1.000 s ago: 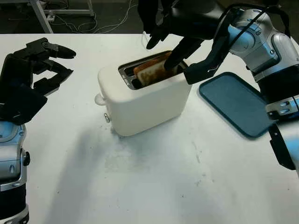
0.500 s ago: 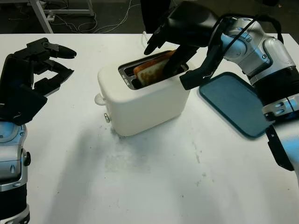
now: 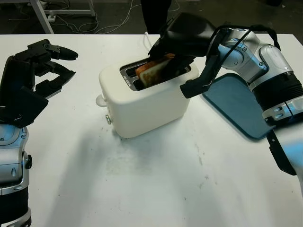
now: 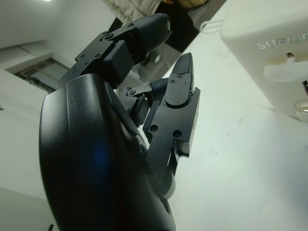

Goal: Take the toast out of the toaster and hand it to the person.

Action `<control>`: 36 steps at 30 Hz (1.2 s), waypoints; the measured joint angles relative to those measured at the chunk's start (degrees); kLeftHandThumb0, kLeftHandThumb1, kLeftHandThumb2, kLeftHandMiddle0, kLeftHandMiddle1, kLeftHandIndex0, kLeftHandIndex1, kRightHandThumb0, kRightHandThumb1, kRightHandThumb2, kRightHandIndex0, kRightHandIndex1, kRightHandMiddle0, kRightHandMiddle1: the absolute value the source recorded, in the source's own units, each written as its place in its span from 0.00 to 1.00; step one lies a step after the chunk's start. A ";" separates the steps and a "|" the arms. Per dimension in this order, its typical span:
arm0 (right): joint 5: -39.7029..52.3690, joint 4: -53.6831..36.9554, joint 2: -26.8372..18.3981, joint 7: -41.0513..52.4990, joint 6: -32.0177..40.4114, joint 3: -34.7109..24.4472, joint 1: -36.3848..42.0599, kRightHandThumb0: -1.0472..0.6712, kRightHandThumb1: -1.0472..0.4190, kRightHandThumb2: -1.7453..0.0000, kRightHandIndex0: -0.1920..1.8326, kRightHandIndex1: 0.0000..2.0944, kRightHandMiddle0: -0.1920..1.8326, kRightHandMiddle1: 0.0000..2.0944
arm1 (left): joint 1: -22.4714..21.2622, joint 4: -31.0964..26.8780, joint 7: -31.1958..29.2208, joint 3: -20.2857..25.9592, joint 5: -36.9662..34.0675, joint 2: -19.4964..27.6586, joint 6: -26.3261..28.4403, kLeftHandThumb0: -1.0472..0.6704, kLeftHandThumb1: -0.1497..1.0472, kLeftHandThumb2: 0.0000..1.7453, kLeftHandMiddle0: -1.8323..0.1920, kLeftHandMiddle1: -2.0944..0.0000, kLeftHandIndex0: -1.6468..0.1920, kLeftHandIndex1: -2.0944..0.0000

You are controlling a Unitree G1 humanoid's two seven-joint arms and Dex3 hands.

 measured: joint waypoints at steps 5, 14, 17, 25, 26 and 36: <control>0.39 1.32 0.14 -1.63 -2.27 0.14 0.16 0.39 0.12 0.99 0.55 0.83 0.44 0.83 | 0.01 0.04 0.01 0.00 0.22 0.00 -0.01 0.56 0.89 0.05 0.61 0.44 0.55 0.61; -6.21 3.81 0.17 -18.71 -5.57 0.76 1.55 0.34 0.09 0.84 0.68 0.83 0.53 0.83 | 0.03 -0.14 0.16 0.00 0.56 0.00 0.07 0.57 0.89 0.06 0.61 0.45 0.56 0.62; -6.98 4.85 0.18 -21.30 -5.98 1.19 1.52 0.34 0.09 0.81 0.69 0.83 0.53 0.83 | 0.03 -0.14 0.16 0.00 0.56 0.00 0.07 0.57 0.89 0.06 0.61 0.44 0.56 0.62; -5.75 8.04 0.86 -19.82 -6.40 0.99 0.04 0.36 0.09 0.78 0.66 0.83 0.51 0.83 | 0.04 -0.12 0.14 0.00 0.46 0.00 0.13 0.57 0.89 0.06 0.62 0.44 0.56 0.62; -5.69 8.49 0.88 -19.77 -6.42 0.95 -0.25 0.36 0.09 0.79 0.66 0.83 0.51 0.83 | 0.04 -0.12 0.14 0.00 0.48 0.00 0.15 0.56 0.89 0.06 0.62 0.44 0.56 0.62; 5.20 21.82 1.15 -10.75 -5.14 -6.28 -9.59 0.35 0.09 0.74 0.58 0.83 0.45 0.82 | 0.08 0.12 0.15 0.00 0.53 0.00 0.21 0.57 0.89 0.06 0.61 0.44 0.56 0.62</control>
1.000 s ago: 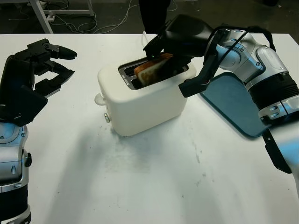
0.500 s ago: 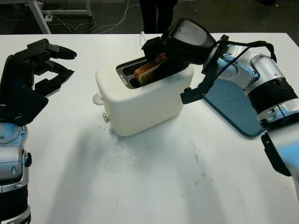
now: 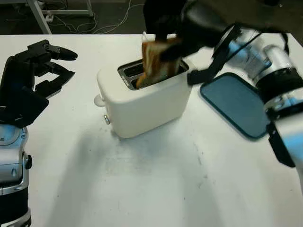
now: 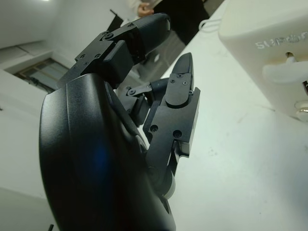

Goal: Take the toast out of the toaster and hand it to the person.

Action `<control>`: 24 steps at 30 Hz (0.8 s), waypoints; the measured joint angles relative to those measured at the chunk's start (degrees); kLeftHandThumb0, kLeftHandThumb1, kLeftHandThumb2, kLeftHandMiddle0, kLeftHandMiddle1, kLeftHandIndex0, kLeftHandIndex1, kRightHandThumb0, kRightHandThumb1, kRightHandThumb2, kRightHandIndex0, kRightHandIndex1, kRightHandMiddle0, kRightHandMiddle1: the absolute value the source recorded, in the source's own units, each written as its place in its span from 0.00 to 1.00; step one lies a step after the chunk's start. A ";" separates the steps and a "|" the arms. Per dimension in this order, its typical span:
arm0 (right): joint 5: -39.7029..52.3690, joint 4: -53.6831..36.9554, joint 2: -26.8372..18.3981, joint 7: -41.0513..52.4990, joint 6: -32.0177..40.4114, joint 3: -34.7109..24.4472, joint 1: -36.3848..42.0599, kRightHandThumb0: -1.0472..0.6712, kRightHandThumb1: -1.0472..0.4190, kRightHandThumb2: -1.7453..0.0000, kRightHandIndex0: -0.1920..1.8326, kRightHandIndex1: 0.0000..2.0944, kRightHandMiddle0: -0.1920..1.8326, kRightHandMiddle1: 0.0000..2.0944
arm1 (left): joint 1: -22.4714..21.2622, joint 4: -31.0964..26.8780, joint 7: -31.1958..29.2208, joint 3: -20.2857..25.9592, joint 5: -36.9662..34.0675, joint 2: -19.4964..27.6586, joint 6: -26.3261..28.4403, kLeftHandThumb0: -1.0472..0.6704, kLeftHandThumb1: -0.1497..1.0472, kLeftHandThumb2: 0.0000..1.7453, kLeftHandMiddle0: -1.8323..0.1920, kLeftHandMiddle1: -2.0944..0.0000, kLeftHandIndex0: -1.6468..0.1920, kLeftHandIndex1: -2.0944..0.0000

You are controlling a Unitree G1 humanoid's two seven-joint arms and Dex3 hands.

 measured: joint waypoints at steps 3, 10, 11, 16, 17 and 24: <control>3.25 3.31 -0.02 4.27 1.03 -1.84 -2.22 0.31 0.09 0.72 0.60 0.83 0.47 0.83 | 0.00 -0.06 0.01 0.00 0.04 0.00 0.08 0.58 0.89 0.06 0.61 0.44 0.55 0.62; 6.29 5.79 -0.36 9.91 7.32 -5.03 -6.95 0.29 0.09 0.74 0.63 0.83 0.51 0.83 | 0.00 -0.02 0.01 -0.08 0.59 0.01 0.07 0.59 0.89 0.05 0.61 0.45 0.55 0.62; 6.41 6.10 -0.48 9.89 7.94 -5.23 -7.45 0.28 0.09 0.74 0.63 0.83 0.51 0.83 | 0.00 0.00 0.01 -0.08 0.59 0.00 0.07 0.58 0.89 0.05 0.61 0.45 0.55 0.62; 8.68 7.85 -0.62 7.80 13.34 -8.24 -8.03 0.31 0.09 0.79 0.64 0.83 0.53 0.83 | -0.01 0.59 0.01 -0.07 0.63 0.00 -0.20 0.58 0.89 0.05 0.61 0.45 0.55 0.62; 9.07 8.40 -0.62 6.96 14.52 -8.69 -8.03 0.33 0.09 0.80 0.64 0.83 0.53 0.83 | -0.01 0.65 0.00 -0.07 0.54 0.00 -0.20 0.58 0.89 0.05 0.61 0.45 0.55 0.62; 13.90 11.54 -0.48 5.29 22.99 -13.68 -7.15 0.38 0.09 0.79 0.60 0.83 0.45 0.83 | 0.01 -0.02 0.01 -0.03 -0.08 -0.06 1.07 0.57 0.89 0.06 0.62 0.45 0.57 0.63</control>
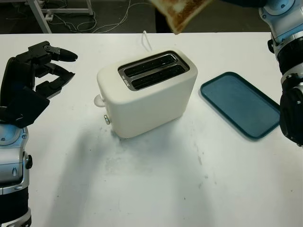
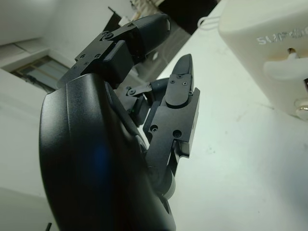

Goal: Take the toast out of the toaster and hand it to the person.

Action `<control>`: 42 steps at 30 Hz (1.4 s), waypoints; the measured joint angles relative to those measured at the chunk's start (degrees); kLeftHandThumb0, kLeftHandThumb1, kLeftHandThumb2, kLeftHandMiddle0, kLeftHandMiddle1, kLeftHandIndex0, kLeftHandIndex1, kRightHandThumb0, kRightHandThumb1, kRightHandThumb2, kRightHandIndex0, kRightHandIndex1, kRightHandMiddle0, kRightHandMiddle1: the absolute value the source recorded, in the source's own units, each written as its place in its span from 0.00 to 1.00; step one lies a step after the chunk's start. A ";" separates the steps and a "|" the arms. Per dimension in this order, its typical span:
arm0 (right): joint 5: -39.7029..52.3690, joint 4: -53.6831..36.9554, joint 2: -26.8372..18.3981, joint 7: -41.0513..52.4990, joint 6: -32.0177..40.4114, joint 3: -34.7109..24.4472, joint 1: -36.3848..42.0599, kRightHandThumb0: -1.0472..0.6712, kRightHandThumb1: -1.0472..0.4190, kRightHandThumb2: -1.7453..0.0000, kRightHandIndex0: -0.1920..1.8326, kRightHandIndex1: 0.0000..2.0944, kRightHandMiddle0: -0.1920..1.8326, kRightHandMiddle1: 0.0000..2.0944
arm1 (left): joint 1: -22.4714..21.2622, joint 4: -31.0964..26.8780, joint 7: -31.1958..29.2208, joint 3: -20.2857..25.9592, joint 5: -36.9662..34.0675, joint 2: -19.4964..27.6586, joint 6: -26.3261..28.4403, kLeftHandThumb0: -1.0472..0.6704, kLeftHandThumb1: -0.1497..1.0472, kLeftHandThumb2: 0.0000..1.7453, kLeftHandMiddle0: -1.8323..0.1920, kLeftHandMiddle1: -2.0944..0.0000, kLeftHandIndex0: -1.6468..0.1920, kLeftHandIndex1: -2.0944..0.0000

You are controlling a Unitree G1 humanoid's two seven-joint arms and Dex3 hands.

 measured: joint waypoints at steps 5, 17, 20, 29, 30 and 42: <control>6.24 1.07 0.61 -2.67 7.97 -6.60 1.69 0.40 0.09 0.81 0.59 0.83 0.39 0.82 | 0.30 -0.29 0.01 -0.01 0.24 0.01 0.20 0.57 0.89 0.06 0.62 0.45 0.56 0.63; 13.28 1.70 5.82 -16.59 16.57 -14.02 7.26 0.48 0.09 0.80 0.45 0.83 0.19 0.82 | 0.39 -0.14 0.60 0.03 0.11 -0.11 0.06 0.57 0.89 0.06 0.62 0.45 0.56 0.64; 13.85 2.17 6.97 -19.31 17.07 -14.93 8.22 0.47 0.09 0.80 0.37 0.83 0.16 0.76 | 0.40 -0.14 0.88 0.03 0.10 -0.40 0.06 0.58 0.89 0.06 0.63 0.45 0.56 0.64; 12.24 2.44 8.20 -21.49 17.55 -12.84 11.38 0.47 0.09 0.78 0.35 0.83 0.21 0.72 | 0.62 0.08 0.81 0.06 -0.04 -0.95 -0.54 0.58 0.89 0.07 0.63 0.44 0.57 0.63; 12.77 2.46 8.39 -21.01 17.55 -13.47 11.72 0.49 0.09 0.79 0.38 0.83 0.19 0.77 | 0.62 0.29 0.81 0.06 -0.04 -0.96 -0.94 0.58 0.89 0.07 0.63 0.44 0.57 0.63; 14.90 2.63 9.88 -20.80 18.29 -16.49 13.42 0.50 0.09 0.88 0.44 0.83 0.30 0.74 | 0.62 1.11 0.77 0.08 -0.65 -1.07 -2.11 0.57 0.89 0.07 0.64 0.43 0.57 0.62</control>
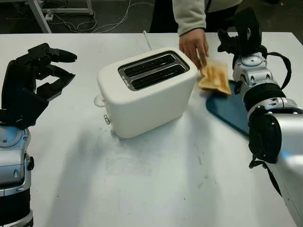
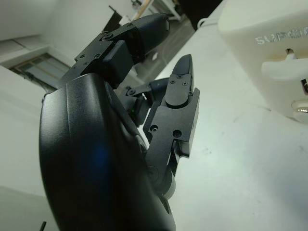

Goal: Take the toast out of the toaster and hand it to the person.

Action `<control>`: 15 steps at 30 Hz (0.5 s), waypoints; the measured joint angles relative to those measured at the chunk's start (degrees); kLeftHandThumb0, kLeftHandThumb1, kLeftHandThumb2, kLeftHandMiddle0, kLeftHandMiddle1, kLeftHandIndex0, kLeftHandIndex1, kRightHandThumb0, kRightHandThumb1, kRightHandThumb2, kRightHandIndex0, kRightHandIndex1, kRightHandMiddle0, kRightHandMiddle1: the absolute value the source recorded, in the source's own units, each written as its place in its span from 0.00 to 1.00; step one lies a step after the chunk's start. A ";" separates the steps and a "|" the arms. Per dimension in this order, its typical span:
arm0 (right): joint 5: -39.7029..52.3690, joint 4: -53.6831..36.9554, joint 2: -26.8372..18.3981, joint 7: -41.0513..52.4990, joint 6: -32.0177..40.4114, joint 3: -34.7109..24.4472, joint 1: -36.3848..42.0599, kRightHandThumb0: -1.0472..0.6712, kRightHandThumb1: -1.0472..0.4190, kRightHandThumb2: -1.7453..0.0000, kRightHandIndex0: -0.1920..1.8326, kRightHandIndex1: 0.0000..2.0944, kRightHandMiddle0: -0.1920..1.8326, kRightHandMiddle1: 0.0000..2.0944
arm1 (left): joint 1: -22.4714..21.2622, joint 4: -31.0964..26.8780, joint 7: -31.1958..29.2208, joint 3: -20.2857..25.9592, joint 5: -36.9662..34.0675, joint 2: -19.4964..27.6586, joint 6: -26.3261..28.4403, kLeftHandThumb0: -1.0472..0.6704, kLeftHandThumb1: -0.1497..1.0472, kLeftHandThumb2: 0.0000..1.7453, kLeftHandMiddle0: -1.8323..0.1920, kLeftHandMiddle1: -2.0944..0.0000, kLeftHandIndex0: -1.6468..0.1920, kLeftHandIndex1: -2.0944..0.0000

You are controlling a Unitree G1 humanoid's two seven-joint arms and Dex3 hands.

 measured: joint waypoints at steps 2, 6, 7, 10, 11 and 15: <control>0.00 0.19 0.06 -0.03 0.30 0.03 0.00 0.48 0.09 0.88 0.42 0.83 0.30 0.75 | 0.00 -0.08 0.00 0.00 0.02 -0.02 0.23 0.58 0.89 0.07 0.64 0.43 0.57 0.62; 0.06 0.23 0.06 0.37 0.31 -0.01 0.00 0.49 0.09 0.87 0.43 0.83 0.27 0.79 | 0.01 -0.33 0.00 0.00 0.00 -0.03 0.47 0.58 0.89 0.07 0.65 0.43 0.58 0.61; 0.06 0.23 0.06 0.39 0.31 0.00 0.00 0.48 0.09 0.87 0.42 0.83 0.29 0.70 | 0.01 -0.44 0.00 0.00 -0.01 -0.04 0.65 0.58 0.89 0.07 0.65 0.43 0.58 0.61; -0.32 0.24 0.06 0.19 0.95 0.49 0.00 0.46 0.09 0.88 0.40 0.83 0.28 0.68 | 0.02 -0.58 0.00 0.01 -0.10 -0.05 1.01 0.58 0.89 0.07 0.65 0.42 0.58 0.61; -0.58 0.27 0.06 0.22 1.02 0.65 0.00 0.47 0.09 0.86 0.41 0.83 0.25 0.76 | 0.02 -0.58 0.00 0.01 -0.10 -0.05 1.01 0.58 0.89 0.07 0.65 0.42 0.58 0.61; -1.44 0.27 0.08 1.87 0.90 1.70 0.11 0.52 0.09 0.79 0.33 0.83 0.16 0.72 | 0.03 -0.49 0.00 0.02 -0.10 -0.05 0.99 0.58 0.89 0.07 0.65 0.42 0.58 0.61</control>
